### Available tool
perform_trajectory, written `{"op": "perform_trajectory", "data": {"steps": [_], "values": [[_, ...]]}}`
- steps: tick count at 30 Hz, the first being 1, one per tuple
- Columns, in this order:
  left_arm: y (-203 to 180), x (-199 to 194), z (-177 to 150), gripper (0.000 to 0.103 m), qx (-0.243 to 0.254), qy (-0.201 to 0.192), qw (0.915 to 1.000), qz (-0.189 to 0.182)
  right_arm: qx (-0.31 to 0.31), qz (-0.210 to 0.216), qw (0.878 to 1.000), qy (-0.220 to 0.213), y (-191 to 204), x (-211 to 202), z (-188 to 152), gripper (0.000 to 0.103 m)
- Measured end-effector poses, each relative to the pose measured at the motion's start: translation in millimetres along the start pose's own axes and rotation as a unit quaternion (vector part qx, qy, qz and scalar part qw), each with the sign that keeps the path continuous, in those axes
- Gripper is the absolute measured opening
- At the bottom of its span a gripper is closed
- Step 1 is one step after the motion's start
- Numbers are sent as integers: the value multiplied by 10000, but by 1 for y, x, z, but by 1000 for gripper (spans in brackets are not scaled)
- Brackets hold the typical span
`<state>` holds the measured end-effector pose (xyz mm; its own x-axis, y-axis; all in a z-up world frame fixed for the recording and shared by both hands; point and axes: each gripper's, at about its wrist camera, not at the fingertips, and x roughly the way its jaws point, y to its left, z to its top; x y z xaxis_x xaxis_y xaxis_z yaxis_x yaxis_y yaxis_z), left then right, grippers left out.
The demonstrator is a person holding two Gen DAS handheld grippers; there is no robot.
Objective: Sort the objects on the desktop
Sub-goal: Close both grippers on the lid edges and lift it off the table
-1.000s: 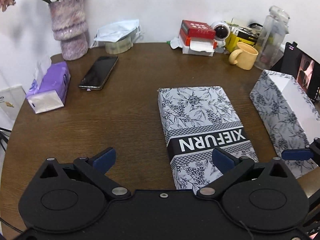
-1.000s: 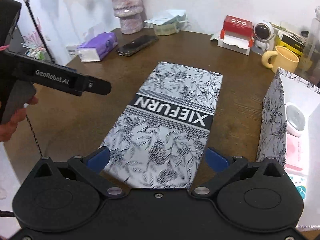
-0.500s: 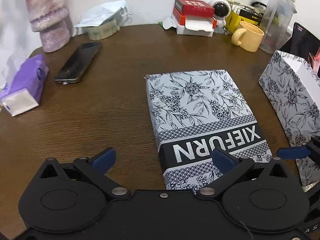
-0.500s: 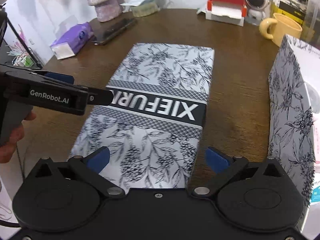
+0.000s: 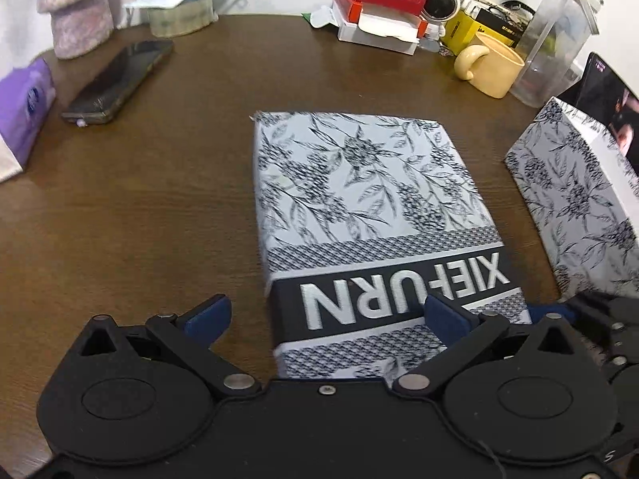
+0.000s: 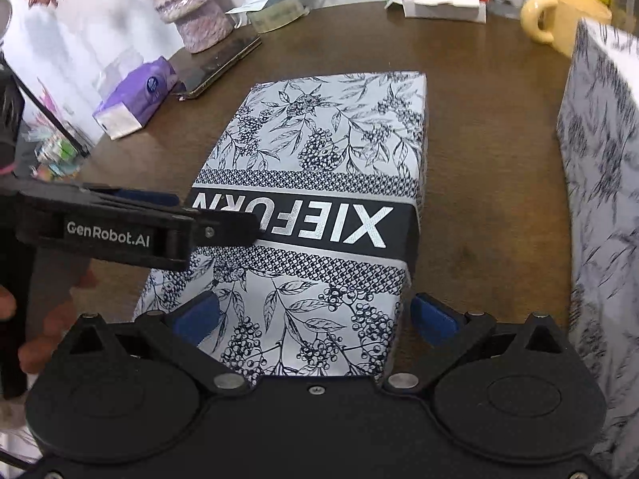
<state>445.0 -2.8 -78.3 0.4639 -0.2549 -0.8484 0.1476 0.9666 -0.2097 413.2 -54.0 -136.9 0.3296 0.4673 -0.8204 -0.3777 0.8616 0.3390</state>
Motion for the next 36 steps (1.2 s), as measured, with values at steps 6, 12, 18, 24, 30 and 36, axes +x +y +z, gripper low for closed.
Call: {"op": "perform_trajectory", "data": {"steps": [6,12,18,24,30,36], "values": [[1,8,-5,103,-411,163,9983,-387,14,15,9998,-176,0,0,-5,103],[-6,5,-9,103,-473,39,9987,-200,74,-56,9995,-302,4,2,-6,103],[-11,-5,-12,103,-396,-2,9992,-68,169,-55,9995,-268,6,-1,-10,103],[-12,-30,-14,103,-322,-182,9993,-13,87,-79,9990,-429,21,-21,-15,103],[-6,-63,-24,103,-383,-338,9987,14,124,-107,9982,-583,43,-49,-21,103],[3,-97,-45,103,-393,-493,9980,62,80,-102,9976,-678,64,-76,-38,103]]}}
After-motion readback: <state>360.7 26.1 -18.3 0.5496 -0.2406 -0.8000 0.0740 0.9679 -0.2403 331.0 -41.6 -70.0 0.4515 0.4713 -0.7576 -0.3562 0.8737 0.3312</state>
